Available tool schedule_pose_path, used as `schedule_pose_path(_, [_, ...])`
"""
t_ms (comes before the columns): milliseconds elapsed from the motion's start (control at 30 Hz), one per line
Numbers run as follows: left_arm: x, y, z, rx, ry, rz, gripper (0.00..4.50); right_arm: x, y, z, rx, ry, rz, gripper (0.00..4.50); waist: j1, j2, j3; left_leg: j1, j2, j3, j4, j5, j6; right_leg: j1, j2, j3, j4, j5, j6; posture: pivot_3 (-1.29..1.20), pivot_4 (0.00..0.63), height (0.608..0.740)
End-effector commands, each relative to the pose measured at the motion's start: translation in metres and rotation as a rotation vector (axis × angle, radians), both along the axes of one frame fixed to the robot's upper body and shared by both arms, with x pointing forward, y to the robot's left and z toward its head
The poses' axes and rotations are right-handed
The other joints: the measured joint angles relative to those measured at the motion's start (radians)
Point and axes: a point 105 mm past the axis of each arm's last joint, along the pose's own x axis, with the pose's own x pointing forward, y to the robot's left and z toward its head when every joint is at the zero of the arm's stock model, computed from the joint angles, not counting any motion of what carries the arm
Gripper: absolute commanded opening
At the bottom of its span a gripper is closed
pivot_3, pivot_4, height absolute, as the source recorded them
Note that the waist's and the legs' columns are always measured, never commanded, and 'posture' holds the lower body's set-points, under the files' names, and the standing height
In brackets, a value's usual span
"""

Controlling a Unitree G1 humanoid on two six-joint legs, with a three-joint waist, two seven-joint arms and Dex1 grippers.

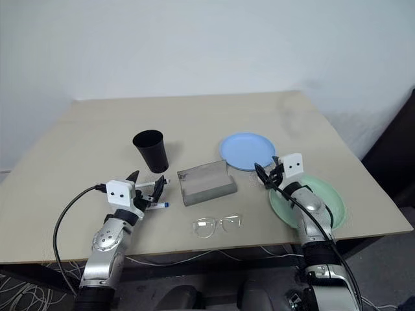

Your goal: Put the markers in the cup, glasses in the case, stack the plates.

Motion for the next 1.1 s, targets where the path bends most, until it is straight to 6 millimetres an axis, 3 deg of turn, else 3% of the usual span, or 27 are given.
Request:
schedule_pose_path(33, [0.006, -0.008, 0.015, 0.002, -0.056, -0.029, 4.04, 0.005, -0.006, 0.026, -0.002, -0.087, -0.016, 3.49, 0.000, 0.000, 0.000, 0.000, 0.000, 0.001, 0.000, 0.000, 0.000, 0.000, 0.000, 0.000, 0.000, 0.000, 0.000, 0.00, 0.000, 0.720])
schedule_pose_path(500, [0.011, -0.007, 0.017, 0.014, -0.066, -0.047, 4.04, 0.007, -0.004, 0.030, 0.007, -0.109, -0.030, 3.49, -0.001, -0.001, 0.000, 0.002, 0.004, 0.014, 0.000, -0.001, 0.001, -0.001, 0.000, 0.004, 0.000, -0.001, -0.001, 0.00, 0.000, 0.720])
schedule_pose_path(1100, [0.013, -0.012, 0.013, 0.040, -0.039, -0.129, 4.04, -0.006, 0.001, 0.035, 0.028, -0.105, -0.013, 3.49, -0.001, -0.001, 0.000, 0.002, 0.005, 0.016, 0.000, -0.002, 0.003, -0.001, 0.000, 0.006, -0.001, -0.001, -0.001, 0.00, 0.000, 0.720])
